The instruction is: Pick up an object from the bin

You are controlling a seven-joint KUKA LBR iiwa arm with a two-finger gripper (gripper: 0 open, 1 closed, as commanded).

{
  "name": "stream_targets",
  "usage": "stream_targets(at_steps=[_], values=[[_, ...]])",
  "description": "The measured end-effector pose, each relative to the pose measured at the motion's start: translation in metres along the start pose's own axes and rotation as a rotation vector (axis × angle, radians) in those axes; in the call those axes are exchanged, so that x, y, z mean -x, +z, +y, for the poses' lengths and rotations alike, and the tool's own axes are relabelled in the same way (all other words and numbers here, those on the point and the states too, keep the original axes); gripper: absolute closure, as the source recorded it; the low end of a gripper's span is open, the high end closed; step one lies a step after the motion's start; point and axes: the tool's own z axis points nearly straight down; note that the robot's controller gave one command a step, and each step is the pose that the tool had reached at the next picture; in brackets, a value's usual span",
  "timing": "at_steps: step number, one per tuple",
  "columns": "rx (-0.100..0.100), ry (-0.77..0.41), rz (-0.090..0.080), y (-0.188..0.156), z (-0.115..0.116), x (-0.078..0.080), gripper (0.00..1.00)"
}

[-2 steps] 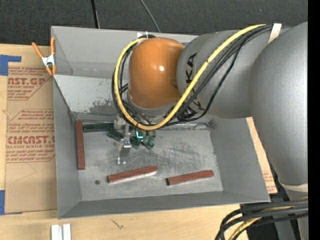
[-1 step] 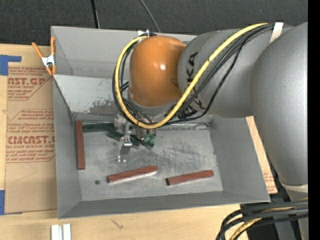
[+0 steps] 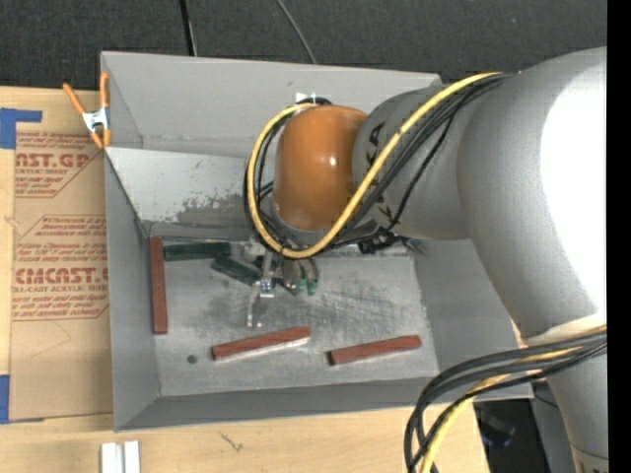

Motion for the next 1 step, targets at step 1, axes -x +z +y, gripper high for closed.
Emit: stream_targets(at_steps=[1], values=[[-0.002, -0.243, 0.008, 0.0021, -0.0233, -0.0495, 0.00]])
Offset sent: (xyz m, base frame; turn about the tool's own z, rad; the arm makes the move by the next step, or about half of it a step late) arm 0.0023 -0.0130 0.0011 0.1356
